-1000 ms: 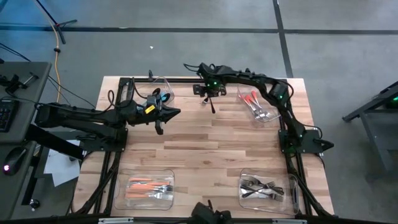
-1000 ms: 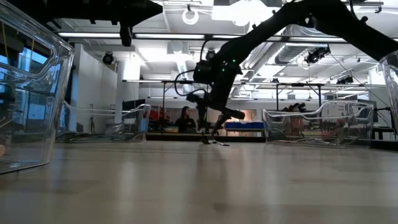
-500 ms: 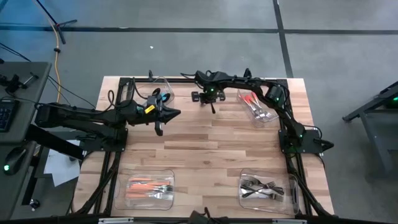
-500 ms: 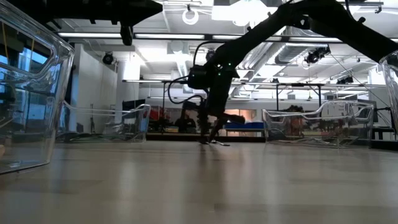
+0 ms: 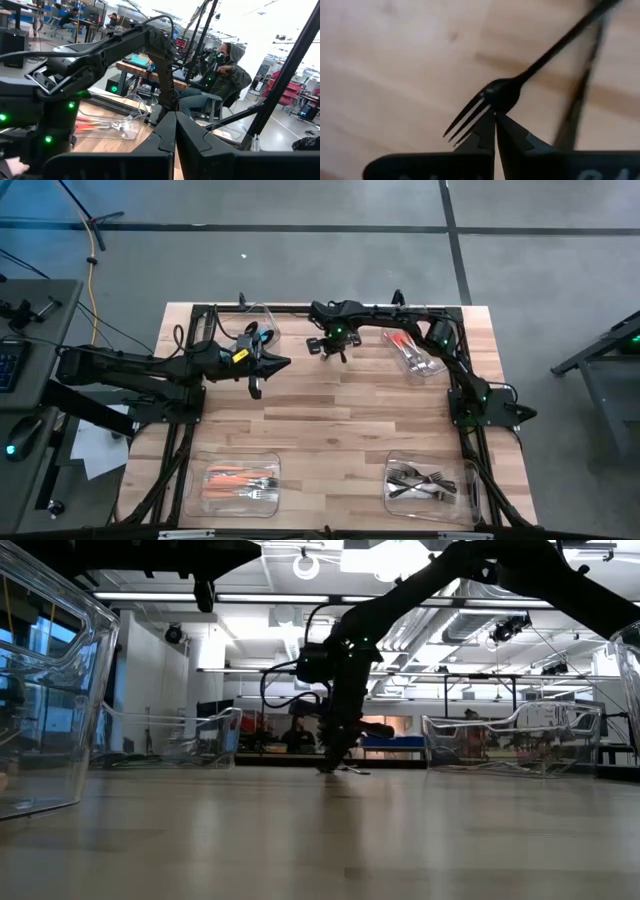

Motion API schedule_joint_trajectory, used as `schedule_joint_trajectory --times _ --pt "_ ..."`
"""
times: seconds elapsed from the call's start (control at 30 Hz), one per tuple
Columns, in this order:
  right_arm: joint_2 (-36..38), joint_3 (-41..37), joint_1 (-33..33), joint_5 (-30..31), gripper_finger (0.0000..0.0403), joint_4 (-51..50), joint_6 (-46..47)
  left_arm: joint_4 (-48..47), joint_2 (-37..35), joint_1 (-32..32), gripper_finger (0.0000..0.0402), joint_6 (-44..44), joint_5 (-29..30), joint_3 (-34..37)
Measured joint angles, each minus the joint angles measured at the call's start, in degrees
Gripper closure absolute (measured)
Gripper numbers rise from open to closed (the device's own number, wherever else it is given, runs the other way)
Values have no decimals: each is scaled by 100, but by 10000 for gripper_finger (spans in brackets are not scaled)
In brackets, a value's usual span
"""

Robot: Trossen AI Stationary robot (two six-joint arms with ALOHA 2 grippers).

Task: Sort silverware by color (type)
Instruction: Put the black fork into the bottom right transparent bin

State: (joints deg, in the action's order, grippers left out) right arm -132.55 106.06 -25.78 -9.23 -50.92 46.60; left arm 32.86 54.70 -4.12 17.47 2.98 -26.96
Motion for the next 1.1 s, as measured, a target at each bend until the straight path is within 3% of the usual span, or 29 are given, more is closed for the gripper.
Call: schedule_joint_trajectory --times 0.5,0.7,1.1 --pt "135 -7 836 -493 403 -896 -896 37 -2 0 401 49 0 0" --pt "485 -7 867 -201 403 -1579 -1295 145 -73 0 401 47 -2 -2" --pt "1265 -7 675 282 403 -1453 -1931 185 -571 0 401 -377 1 -4"
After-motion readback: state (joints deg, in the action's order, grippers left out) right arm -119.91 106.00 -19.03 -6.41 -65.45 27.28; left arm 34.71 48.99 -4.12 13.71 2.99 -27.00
